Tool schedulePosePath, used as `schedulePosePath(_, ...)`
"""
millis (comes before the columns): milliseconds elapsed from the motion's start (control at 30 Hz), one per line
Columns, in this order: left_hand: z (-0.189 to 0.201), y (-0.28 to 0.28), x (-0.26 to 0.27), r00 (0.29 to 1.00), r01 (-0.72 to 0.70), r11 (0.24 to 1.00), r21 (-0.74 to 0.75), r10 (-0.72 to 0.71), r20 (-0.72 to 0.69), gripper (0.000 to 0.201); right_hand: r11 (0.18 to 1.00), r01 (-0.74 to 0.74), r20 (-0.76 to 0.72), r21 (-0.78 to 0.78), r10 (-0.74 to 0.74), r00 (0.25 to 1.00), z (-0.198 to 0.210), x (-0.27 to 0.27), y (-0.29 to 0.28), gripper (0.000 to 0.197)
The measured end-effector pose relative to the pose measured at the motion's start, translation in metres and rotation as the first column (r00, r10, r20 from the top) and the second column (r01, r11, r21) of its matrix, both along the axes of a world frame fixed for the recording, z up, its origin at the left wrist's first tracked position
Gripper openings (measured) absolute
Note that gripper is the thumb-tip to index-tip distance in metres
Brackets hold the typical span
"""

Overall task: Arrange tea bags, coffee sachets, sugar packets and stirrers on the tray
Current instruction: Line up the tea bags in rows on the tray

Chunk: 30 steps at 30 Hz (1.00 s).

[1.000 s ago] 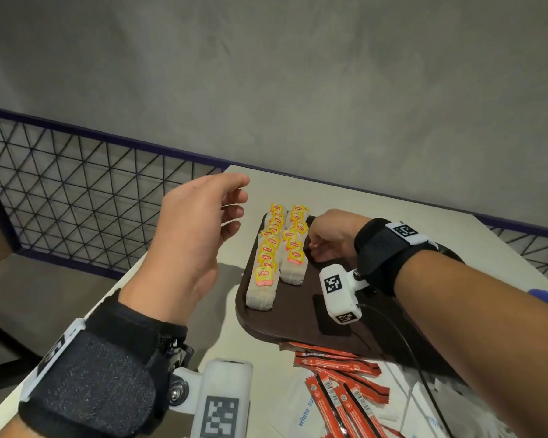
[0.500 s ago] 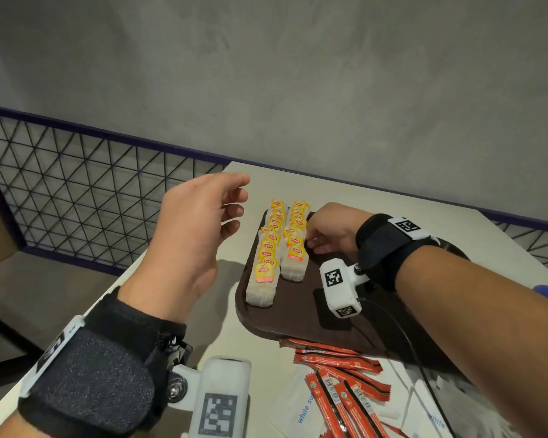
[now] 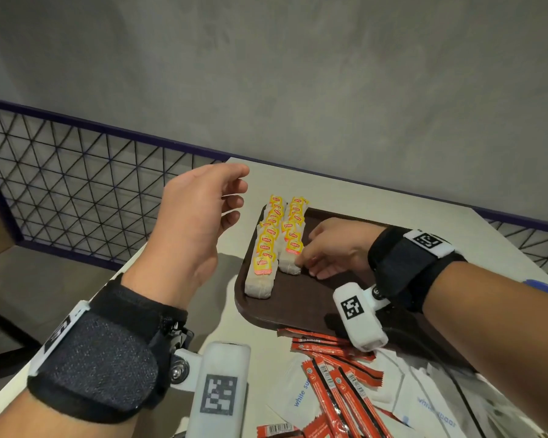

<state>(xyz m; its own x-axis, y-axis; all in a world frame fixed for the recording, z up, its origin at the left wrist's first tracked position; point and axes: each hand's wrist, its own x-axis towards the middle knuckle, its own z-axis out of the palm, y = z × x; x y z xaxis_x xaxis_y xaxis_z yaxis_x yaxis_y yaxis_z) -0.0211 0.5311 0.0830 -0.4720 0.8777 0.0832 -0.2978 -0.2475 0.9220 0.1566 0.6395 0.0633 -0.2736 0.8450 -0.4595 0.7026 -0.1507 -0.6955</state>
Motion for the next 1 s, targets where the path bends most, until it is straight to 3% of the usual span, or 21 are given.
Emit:
schedulePosePath(100,0.0,0.0,-0.001,1.0,-0.001,1.0,0.009,0.001,0.0,0.006,1.0,0.009,-0.034,0.012,-0.008,0.999,-0.001,-0.008,-0.009,0.027)
schedulePosePath(300,0.0,0.001,-0.003,1.0,0.004,1.0,0.022,-0.004,0.002,0.004,0.991,0.048,-0.004,0.124,-0.048,0.999,0.001,-0.018,-0.012,0.021)
schedulePosePath(433,0.001,0.001,-0.003,1.0,0.016,1.0,0.019,-0.016,-0.009,0.003,0.987,0.04,0.018,0.156,-0.043,0.999,-0.002,-0.019,-0.011,0.031)
schedulePosePath(567,0.005,-0.001,-0.004,1.0,0.02,1.0,0.015,-0.02,-0.01,0.001,0.947,0.016,0.06,0.32,-0.037,0.997,0.008,-0.016,-0.011,0.027)
schedulePosePath(633,0.006,-0.001,-0.007,1.0,0.003,1.0,0.007,-0.003,-0.02,0.002,0.907,-0.038,0.061,0.42,0.013,0.998,0.019,-0.015,-0.027,0.024)
schedulePosePath(700,0.006,0.0,-0.011,1.0,-0.014,1.0,0.007,0.014,-0.018,0.001,0.903,-0.163,-0.006,0.397,0.18,0.984,0.03,-0.013,-0.06,0.019)
schedulePosePath(767,0.006,-0.001,-0.016,1.0,-0.024,1.0,0.017,0.024,-0.01,0.004,0.879,-0.395,-0.09,0.269,0.431,0.898,0.041,-0.011,-0.111,0.013)
schedulePosePath(833,0.004,-0.003,-0.019,1.0,-0.021,0.999,0.036,0.021,-0.018,0.008,0.769,-0.624,-0.02,0.137,0.632,0.775,0.046,-0.009,-0.162,0.019)
schedulePosePath(900,0.002,-0.003,-0.021,1.0,-0.011,0.998,0.061,0.013,-0.026,0.008,0.615,-0.773,0.308,0.155,0.713,0.63,0.04,-0.005,-0.203,0.032)
schedulePosePath(933,0.001,-0.002,-0.022,1.0,-0.014,0.997,0.073,0.016,-0.025,0.008,0.525,-0.824,0.484,0.211,0.677,0.555,0.035,-0.004,-0.219,0.037)
schedulePosePath(967,-0.002,-0.001,-0.022,1.0,-0.017,0.996,0.089,0.019,-0.019,0.009,0.446,-0.856,0.599,0.26,0.621,0.506,0.032,-0.004,-0.234,0.038)
schedulePosePath(1000,-0.003,0.0,-0.023,1.0,-0.019,0.995,0.102,0.02,-0.007,0.01,0.388,-0.864,0.622,0.321,0.602,0.501,0.025,0.001,-0.243,0.037)
